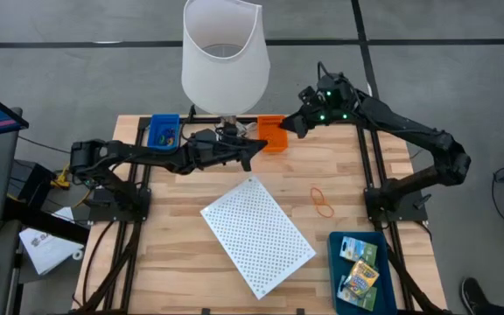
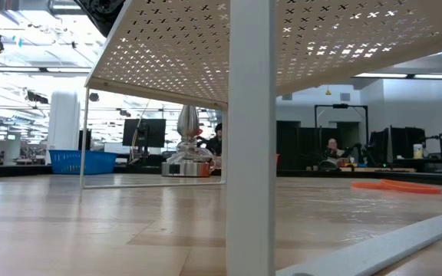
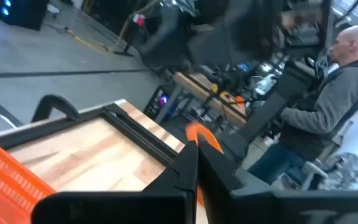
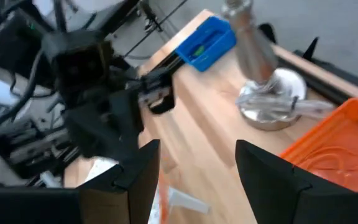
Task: Pick & Place Office Desk Supplies
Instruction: Put the orange rubber band into the blue bin
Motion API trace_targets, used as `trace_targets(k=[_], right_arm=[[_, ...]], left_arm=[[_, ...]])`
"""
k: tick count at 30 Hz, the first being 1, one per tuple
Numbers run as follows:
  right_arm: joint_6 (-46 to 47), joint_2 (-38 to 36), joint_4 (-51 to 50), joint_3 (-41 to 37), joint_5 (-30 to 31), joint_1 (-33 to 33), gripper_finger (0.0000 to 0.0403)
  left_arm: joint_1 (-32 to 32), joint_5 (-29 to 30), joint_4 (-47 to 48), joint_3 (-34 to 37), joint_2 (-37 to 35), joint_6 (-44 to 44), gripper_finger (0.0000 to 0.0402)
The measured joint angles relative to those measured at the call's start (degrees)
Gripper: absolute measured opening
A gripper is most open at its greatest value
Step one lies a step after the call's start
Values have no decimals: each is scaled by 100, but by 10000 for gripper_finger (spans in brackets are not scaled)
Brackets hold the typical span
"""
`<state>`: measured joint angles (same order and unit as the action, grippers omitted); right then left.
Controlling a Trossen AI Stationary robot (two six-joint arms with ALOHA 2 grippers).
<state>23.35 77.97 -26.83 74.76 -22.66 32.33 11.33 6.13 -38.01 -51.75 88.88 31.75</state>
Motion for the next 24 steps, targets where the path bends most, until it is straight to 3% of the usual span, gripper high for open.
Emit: trace_targets(k=[8, 24], right_arm=[[66, 16, -127, 0, 35, -524, 205], [-12, 10, -283, -103, 475, -832, 205]], left_arm=[[0, 109, -33, 0, 0, -3, 0], [-68, 115, -242, 0, 0, 24, 0]])
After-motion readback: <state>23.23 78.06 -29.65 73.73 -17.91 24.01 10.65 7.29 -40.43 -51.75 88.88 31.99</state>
